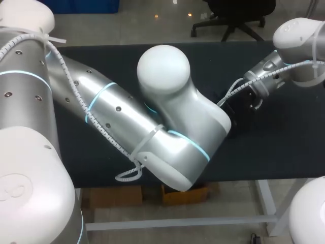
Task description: Assemble the packaging by folding the flat box into shape, placing the metal phone stand inside, and closing the box properly
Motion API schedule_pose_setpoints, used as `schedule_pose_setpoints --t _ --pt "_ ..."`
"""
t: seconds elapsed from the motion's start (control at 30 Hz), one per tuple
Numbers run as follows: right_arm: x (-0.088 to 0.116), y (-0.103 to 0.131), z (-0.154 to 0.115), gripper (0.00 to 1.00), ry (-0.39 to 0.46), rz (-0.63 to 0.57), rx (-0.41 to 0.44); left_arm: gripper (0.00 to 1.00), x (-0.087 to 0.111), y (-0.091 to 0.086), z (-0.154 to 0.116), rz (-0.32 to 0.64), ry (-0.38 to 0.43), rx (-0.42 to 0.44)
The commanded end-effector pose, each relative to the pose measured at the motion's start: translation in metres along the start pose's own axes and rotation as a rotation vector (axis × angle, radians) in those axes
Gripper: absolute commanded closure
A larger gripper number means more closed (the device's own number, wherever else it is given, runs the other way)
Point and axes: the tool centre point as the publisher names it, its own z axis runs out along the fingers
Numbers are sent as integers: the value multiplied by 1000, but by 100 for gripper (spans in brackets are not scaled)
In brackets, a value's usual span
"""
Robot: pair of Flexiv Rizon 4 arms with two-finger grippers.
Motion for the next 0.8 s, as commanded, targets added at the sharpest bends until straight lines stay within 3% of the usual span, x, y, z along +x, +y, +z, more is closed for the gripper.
schedule_pose_setpoints --t 0.03,0.8 --pt "1 0 0 60 1 0 2 58 3 -2 0 0 -9 -3" --pt "2 -1 0 60 -4 -3 0 60 5 0 2 -7 -28 4"
